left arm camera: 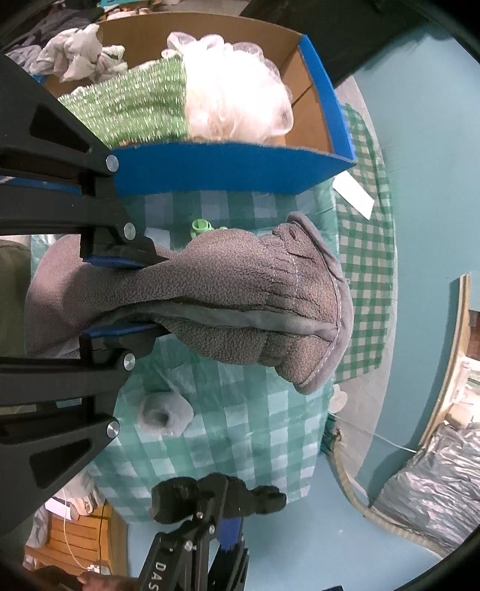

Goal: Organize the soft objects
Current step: 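Carry the mitten and black sock over the box with both tools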

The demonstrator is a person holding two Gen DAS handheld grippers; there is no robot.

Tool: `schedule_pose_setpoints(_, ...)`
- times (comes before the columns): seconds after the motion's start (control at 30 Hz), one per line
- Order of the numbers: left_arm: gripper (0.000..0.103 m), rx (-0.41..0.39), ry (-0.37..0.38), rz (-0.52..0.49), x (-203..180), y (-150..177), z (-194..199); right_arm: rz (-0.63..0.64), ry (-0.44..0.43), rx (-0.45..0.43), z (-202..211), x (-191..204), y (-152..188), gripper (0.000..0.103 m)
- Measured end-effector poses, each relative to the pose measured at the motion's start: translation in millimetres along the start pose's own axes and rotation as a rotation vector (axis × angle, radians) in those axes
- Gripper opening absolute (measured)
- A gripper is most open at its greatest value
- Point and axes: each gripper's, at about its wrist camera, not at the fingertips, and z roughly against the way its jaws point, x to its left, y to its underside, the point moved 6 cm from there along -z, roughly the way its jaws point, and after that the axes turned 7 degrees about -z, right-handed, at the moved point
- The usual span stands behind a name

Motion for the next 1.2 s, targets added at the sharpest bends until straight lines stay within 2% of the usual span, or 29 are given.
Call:
schedule_pose_setpoints(0.47, 0.024, -0.080, 0.034, 0.019, 16, 0, 44, 0.036, -0.025, -0.023, 18, 33, -4, 0.039)
schedule_pose_setpoints(0.7, 0.024, -0.117, 0.001, 0.028, 28, -1, 64, 0.065, -0.045, -0.037, 28, 53, -10, 0.039)
schedule_pose_setpoints(1.2, 0.024, -0.170, -0.028, 0.175, 77, 15, 98, 0.195, -0.107, -0.041, 29, 123, -27, 0.039)
